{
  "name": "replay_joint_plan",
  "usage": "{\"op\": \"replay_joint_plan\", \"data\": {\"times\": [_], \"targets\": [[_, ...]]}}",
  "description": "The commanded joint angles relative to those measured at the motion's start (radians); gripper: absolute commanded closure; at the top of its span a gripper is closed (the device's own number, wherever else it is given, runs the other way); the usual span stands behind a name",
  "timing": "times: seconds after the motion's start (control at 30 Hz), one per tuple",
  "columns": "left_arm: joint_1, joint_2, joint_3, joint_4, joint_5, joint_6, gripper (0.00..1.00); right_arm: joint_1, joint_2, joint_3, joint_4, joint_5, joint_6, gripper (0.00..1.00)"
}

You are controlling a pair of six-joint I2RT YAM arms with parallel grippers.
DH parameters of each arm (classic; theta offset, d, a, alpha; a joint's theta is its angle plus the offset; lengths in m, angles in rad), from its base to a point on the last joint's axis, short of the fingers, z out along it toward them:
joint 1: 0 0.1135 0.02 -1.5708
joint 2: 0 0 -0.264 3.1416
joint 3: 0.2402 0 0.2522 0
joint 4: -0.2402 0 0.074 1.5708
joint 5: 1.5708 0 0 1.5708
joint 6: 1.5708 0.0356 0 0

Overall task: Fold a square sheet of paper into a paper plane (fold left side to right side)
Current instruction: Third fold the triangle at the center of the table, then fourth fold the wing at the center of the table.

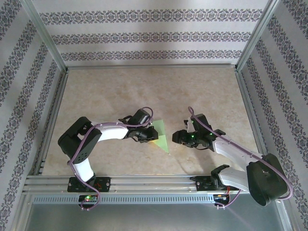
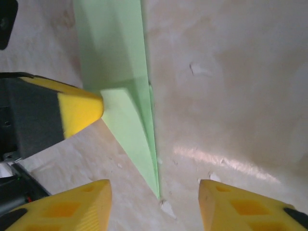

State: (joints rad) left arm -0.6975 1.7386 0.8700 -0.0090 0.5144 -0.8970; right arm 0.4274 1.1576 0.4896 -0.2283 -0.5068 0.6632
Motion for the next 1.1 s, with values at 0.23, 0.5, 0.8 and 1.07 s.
{"op": "replay_joint_plan", "data": {"times": [0.23,0.5,0.8,1.07], "targets": [[0.116,-0.236,-0.062,-0.051,-0.126,0.019,0.63,0.029,0.204,0.115,0.145,-0.033,-0.225,0.44],[0.157,-0.271,-0.137,0.003,-0.139,-0.036,0.54,0.058,0.362,0.177,0.25,-0.047,-0.248,0.51],[0.16,-0.241,-0.136,0.018,-0.123,-0.053,0.54,0.091,0.436,0.199,0.263,-0.064,-0.247,0.59],[0.163,-0.225,-0.131,0.021,-0.117,-0.051,0.53,0.09,0.377,0.177,0.244,-0.053,-0.241,0.82]]}}
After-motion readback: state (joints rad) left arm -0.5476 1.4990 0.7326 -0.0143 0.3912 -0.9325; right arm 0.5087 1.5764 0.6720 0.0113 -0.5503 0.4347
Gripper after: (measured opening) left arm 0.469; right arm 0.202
